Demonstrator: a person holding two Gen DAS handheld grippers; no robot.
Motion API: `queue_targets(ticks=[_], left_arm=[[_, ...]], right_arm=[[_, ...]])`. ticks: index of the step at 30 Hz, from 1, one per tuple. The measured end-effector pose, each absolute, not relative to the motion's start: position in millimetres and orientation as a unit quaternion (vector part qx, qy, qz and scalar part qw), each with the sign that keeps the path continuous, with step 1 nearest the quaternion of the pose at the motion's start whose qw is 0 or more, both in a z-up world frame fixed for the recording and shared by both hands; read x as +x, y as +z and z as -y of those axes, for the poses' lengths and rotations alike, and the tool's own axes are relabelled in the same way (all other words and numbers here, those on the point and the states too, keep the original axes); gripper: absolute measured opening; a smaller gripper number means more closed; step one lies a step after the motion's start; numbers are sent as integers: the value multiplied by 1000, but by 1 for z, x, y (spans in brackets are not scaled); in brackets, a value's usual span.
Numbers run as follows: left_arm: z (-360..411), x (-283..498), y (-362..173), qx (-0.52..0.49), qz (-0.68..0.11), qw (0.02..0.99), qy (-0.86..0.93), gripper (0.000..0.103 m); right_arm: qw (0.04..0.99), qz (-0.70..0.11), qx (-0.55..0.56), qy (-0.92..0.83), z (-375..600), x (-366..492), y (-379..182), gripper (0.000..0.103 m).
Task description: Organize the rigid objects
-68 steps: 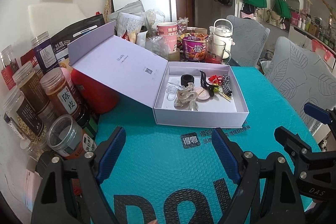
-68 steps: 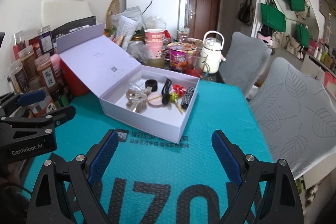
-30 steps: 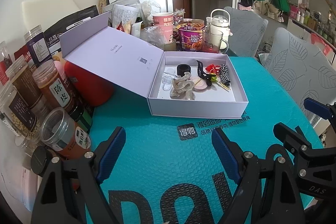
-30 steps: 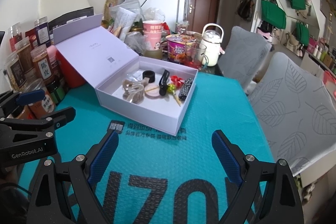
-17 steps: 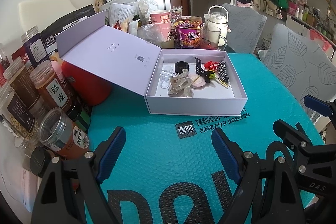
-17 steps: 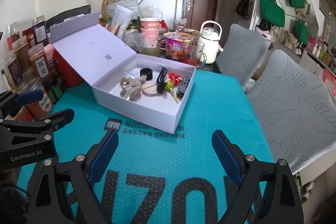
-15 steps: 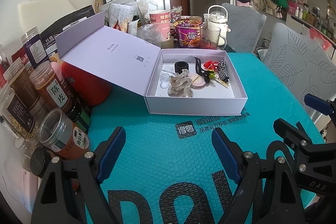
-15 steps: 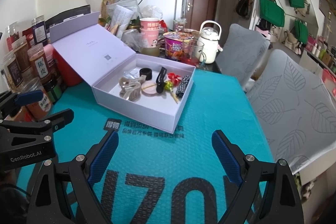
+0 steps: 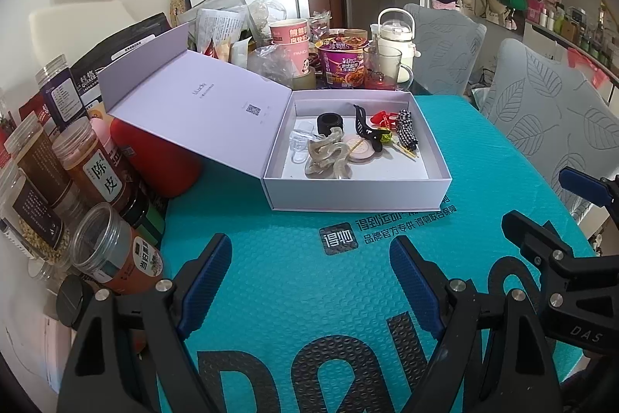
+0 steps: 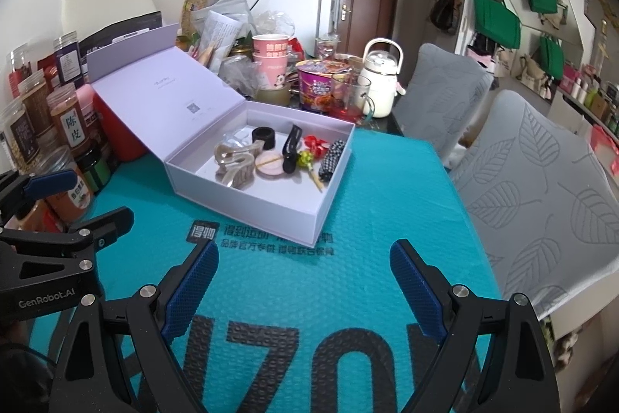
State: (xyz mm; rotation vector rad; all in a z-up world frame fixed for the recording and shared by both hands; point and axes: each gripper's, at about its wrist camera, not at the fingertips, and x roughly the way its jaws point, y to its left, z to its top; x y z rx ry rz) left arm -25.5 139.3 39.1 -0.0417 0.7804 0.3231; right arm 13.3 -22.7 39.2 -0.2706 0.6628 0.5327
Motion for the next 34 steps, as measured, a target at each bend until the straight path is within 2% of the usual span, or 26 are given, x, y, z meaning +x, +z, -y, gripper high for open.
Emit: queue_targets(ticks=[34], left_arm=[[-141,-29,34,-29,-389,909,144,84]], right_arm=[[902,-330,-128,247,21,12,38,91]])
